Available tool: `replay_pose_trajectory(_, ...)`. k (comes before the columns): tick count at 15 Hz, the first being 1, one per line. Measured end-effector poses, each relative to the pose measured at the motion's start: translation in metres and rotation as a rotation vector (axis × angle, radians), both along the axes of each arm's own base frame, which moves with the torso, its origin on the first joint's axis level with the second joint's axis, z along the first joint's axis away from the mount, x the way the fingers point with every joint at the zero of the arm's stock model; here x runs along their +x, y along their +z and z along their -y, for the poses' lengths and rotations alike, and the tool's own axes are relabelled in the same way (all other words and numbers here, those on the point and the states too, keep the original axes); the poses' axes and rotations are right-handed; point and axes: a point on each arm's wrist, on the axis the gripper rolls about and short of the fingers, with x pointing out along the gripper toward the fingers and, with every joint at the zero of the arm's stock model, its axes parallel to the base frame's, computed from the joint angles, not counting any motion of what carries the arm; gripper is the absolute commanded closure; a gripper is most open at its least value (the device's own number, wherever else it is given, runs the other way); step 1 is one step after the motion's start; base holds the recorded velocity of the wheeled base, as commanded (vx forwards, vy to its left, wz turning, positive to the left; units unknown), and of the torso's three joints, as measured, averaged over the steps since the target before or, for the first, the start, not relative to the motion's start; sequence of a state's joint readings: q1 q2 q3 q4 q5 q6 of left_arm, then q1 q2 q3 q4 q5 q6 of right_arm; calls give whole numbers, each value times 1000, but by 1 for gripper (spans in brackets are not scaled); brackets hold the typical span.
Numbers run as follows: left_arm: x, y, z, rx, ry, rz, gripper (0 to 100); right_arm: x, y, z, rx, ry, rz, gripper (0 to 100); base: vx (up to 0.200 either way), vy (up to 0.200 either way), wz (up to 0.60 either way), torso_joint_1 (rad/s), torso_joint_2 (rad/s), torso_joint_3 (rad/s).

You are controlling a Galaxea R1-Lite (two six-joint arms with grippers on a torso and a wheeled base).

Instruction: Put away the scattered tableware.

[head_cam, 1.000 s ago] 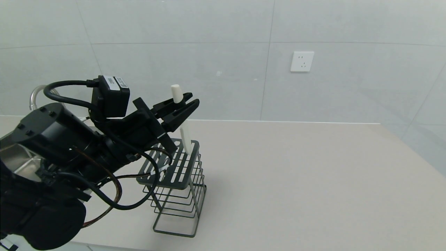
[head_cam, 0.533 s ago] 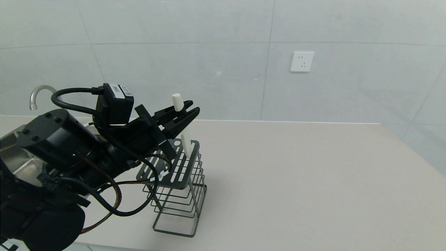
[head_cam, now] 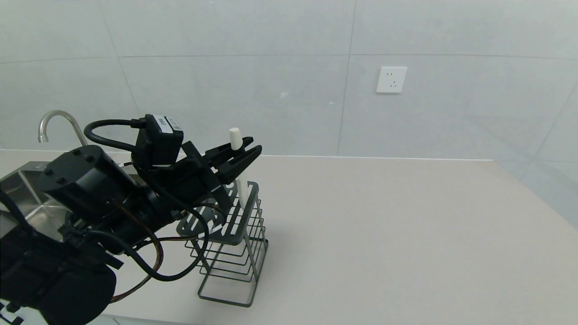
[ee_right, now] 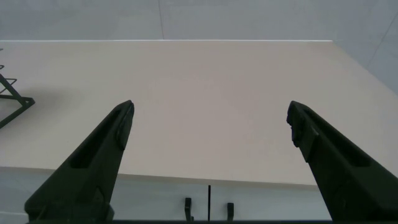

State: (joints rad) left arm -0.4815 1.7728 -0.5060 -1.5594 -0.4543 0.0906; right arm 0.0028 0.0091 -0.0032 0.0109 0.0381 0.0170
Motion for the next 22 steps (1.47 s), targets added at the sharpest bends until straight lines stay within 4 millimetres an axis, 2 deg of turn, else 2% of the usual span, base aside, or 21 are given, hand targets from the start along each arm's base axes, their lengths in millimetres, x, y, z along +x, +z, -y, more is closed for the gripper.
replay_pose_trajectory(5,-4,-12,-2,21,-1,-50,100,0,0,0,0,0,0,0,0,0,0,0,0,0)
replay_pose_trajectory(6,-4,-13,-2,20,-2,-55,0,0,0,0,0,0,0,0,0,0,0,0,0,0)
replay_pose_trajectory(12,-7,-14,-4,28,-1,-58,0,0,0,0,0,0,0,0,0,0,0,0,0,0)
replay_pose_trajectory(15,-17,0,-9,3,-2,-11,0,0,0,0,0,0,0,0,0,0,0,0,0,0)
replay_pose_trajectory(18,-45,26,-23,-43,-2,80,0,0,0,0,0,0,0,0,0,0,0,0,0,0)
replay_pose_trajectory(20,-76,46,-41,-90,8,165,0,0,0,0,0,0,0,0,0,0,0,0,0,0)
replay_pose_trajectory(22,-107,58,-66,-125,61,242,0,0,0,0,0,0,0,0,0,0,0,0,0,0)
